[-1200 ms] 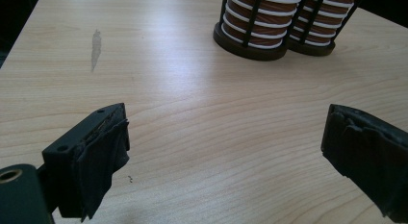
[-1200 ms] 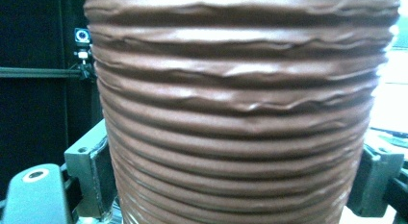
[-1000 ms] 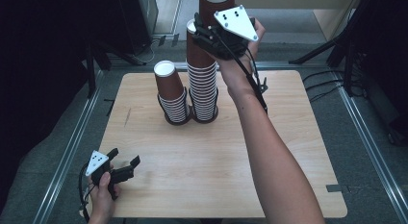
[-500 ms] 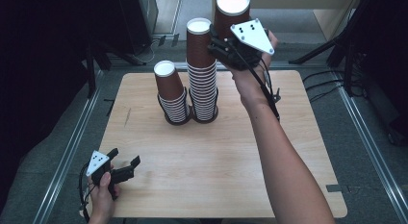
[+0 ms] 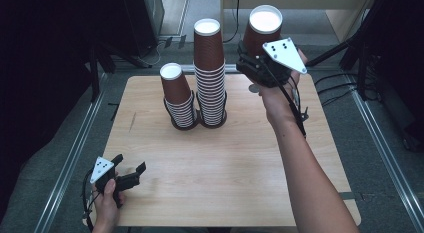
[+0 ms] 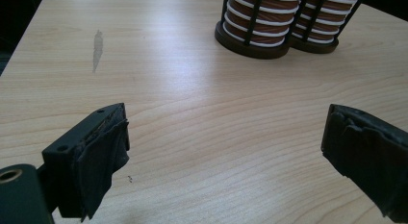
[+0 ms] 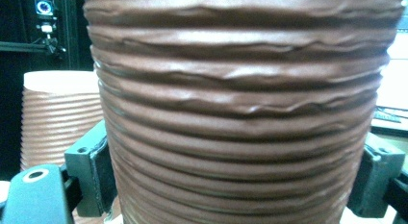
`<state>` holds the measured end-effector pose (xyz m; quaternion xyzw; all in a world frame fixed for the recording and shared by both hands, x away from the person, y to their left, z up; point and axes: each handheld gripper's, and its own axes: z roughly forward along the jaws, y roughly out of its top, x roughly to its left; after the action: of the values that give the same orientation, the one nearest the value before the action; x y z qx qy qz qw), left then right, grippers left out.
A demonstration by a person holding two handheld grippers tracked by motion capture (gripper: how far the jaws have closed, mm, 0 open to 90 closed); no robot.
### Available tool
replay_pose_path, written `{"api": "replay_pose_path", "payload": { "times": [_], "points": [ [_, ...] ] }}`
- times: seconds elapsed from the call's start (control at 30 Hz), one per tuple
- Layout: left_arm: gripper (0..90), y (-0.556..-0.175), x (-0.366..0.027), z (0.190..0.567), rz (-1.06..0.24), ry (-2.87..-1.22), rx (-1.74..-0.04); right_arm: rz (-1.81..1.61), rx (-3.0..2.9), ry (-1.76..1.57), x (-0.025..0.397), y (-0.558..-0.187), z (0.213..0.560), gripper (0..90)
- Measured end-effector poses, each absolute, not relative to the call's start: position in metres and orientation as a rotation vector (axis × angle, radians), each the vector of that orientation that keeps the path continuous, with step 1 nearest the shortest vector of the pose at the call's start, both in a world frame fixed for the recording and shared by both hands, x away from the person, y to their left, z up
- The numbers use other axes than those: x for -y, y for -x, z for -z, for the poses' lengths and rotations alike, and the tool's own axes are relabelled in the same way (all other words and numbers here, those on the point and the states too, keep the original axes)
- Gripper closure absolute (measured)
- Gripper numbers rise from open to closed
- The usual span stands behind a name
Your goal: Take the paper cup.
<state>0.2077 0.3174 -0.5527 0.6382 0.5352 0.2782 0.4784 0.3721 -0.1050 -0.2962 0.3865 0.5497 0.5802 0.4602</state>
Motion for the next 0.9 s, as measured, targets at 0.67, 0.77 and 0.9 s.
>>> {"api": "replay_pose_path", "payload": {
  "times": [0.67,0.77,0.9],
  "points": [
    [3.0,-0.207,-0.317,0.553,-0.691,-1.562,-1.310,-1.408,-1.413,-0.942,0.115,-0.353,0.341,12.5],
    [3.0,-0.207,-0.317,0.553,-0.689,-1.558,-1.311,-1.411,-1.420,-0.950,0.115,-0.351,0.349,12.5],
    [3.0,-0.207,-0.317,0.553,-0.689,-1.558,-1.310,-1.403,-1.422,-0.967,0.115,-0.351,0.357,12.5]
  ]
}}
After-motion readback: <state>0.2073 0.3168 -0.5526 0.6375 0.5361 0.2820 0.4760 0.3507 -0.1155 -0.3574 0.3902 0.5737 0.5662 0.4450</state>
